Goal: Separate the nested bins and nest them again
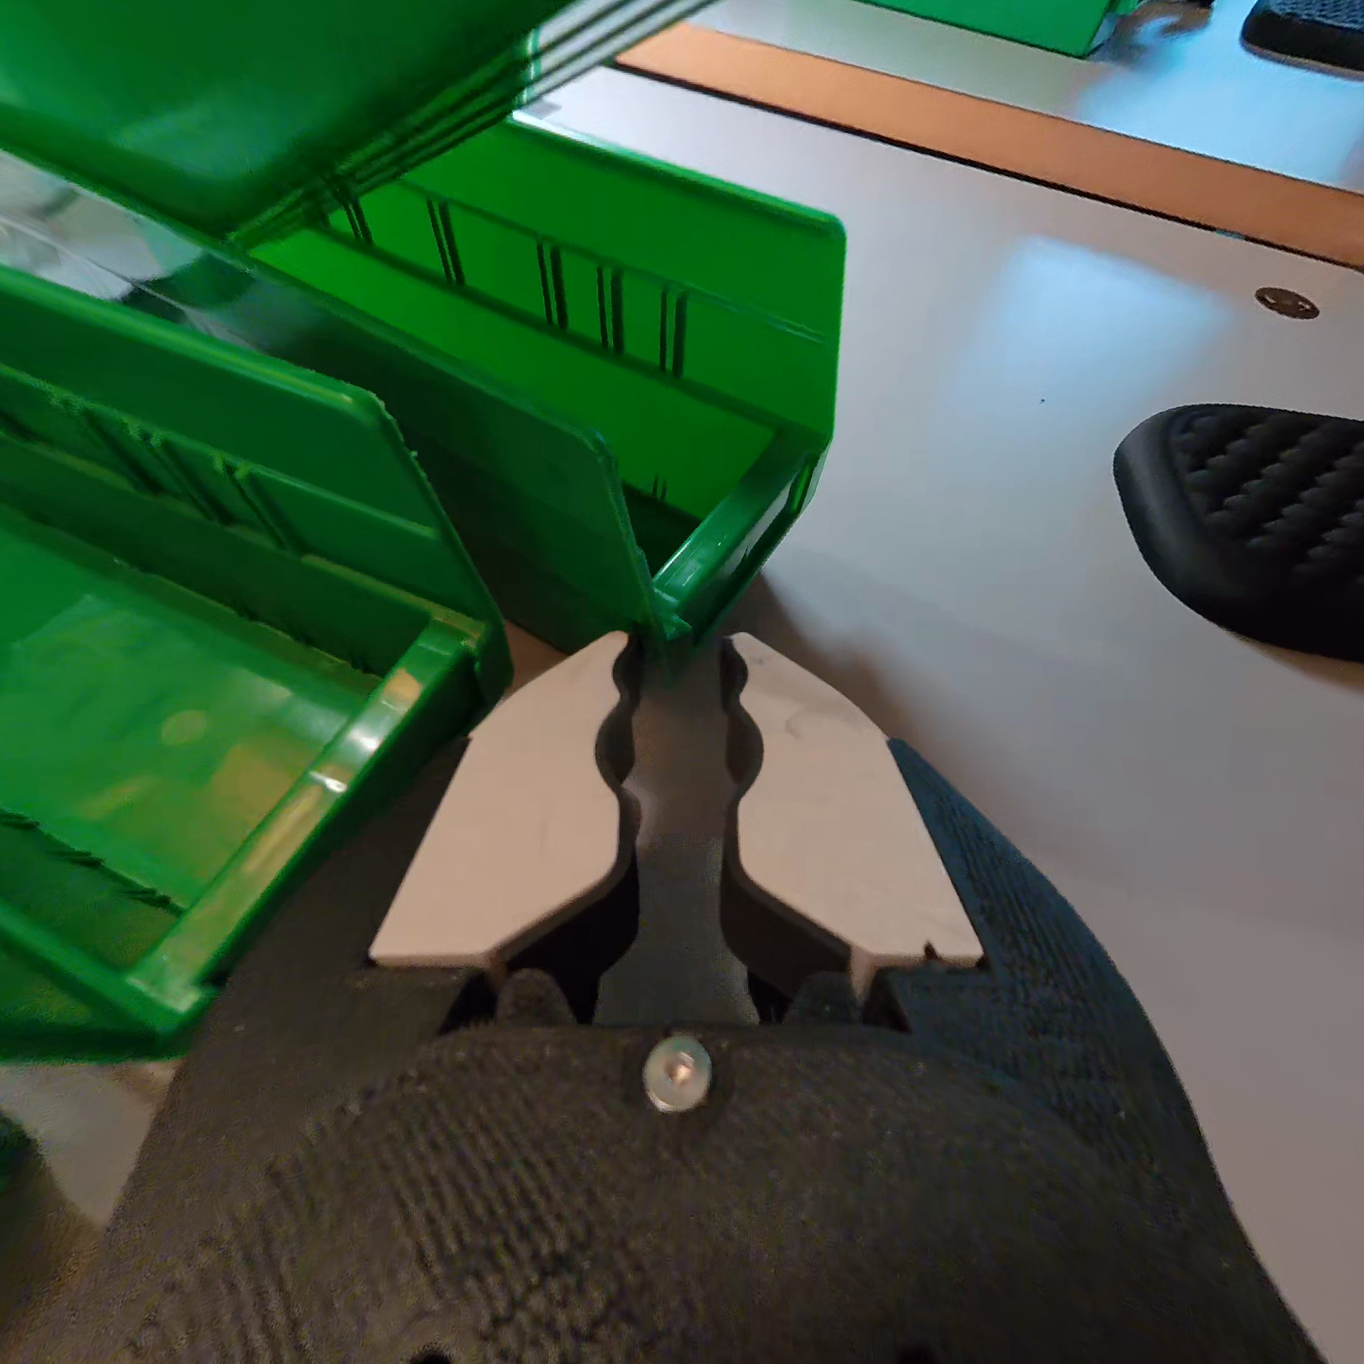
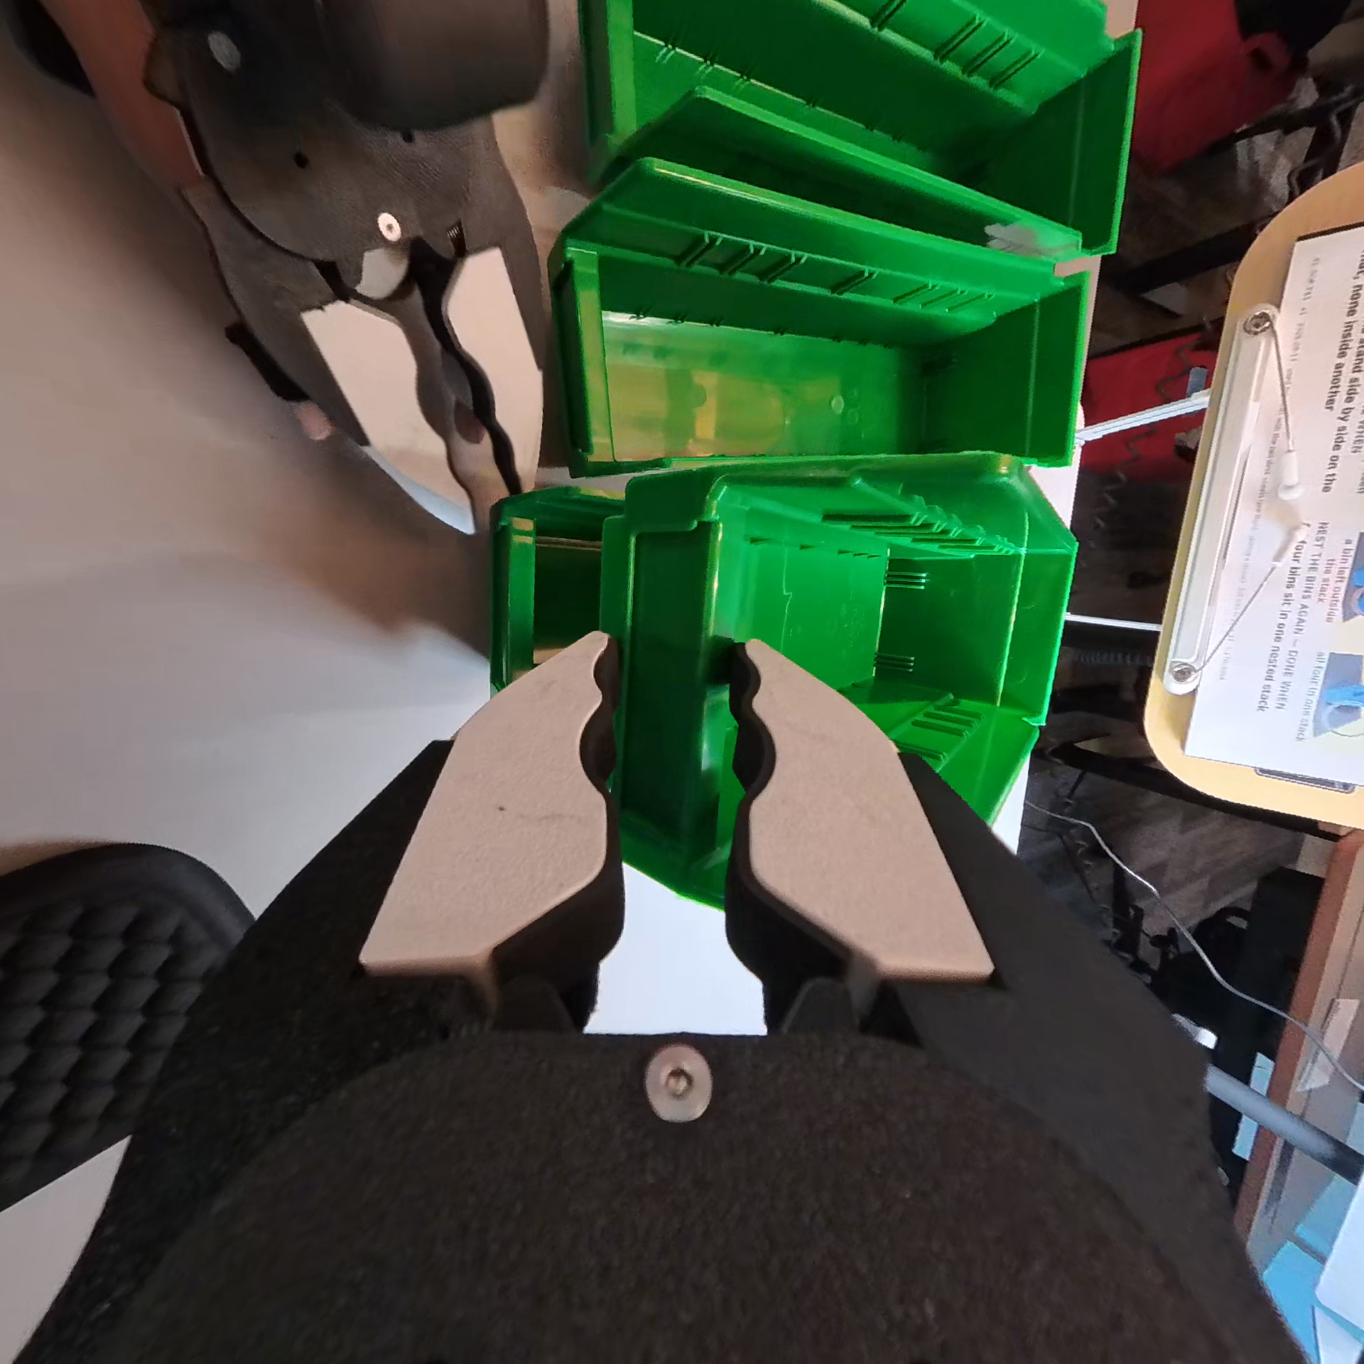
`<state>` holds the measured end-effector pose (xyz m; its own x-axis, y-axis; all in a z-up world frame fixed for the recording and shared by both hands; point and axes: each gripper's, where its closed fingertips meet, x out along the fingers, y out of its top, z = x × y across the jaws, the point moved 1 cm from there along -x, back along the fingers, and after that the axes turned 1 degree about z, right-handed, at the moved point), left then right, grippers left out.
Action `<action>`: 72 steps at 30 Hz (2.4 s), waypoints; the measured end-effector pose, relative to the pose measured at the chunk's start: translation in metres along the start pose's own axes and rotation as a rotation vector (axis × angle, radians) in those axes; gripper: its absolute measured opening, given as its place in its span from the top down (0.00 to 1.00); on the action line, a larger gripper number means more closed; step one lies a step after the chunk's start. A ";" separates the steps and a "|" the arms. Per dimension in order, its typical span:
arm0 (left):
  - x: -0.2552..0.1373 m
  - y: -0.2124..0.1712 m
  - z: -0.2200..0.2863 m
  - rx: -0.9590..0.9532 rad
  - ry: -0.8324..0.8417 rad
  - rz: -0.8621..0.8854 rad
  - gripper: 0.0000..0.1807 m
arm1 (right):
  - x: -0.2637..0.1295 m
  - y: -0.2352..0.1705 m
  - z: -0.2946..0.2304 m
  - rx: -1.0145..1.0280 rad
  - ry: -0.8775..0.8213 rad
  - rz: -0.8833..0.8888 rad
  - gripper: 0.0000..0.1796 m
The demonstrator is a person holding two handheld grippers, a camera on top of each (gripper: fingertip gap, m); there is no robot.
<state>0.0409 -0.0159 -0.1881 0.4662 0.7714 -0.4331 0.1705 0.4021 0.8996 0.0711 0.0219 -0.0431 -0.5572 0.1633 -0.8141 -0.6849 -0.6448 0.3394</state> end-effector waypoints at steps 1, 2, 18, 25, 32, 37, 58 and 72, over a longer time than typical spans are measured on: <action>-0.004 0.003 0.000 0.018 0.014 0.012 0.86 | 0.000 0.000 0.000 -0.002 -0.002 0.000 0.84; -0.008 0.007 0.000 0.036 0.031 0.031 0.85 | 0.001 -0.001 -0.001 -0.004 -0.003 0.001 0.84; -0.011 0.067 -0.018 0.229 0.248 0.188 0.91 | 0.030 -0.002 -0.017 -0.092 -0.020 -0.091 0.83; -0.007 0.059 -0.016 0.194 0.224 0.172 0.94 | 0.068 -0.016 -0.020 -0.070 -0.036 -0.210 0.77; -0.022 0.060 -0.025 0.201 0.246 0.198 0.89 | 0.061 -0.022 -0.021 -0.045 -0.003 -0.205 0.78; -0.027 0.058 -0.024 0.186 0.231 0.197 0.87 | 0.047 -0.016 -0.016 -0.029 0.010 -0.166 0.78; -0.006 0.060 -0.027 0.125 0.208 0.175 0.99 | 0.013 0.016 -0.005 -0.105 0.004 -0.103 0.79; -0.024 0.056 -0.019 0.116 0.194 0.171 0.82 | -0.040 0.003 0.000 -0.079 -0.152 -0.040 0.80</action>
<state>0.0229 -0.0027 -0.1289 0.3242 0.9075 -0.2673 0.2070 0.2076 0.9560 0.0912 0.0131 -0.0094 -0.5989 0.2975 -0.7435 -0.6726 -0.6908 0.2653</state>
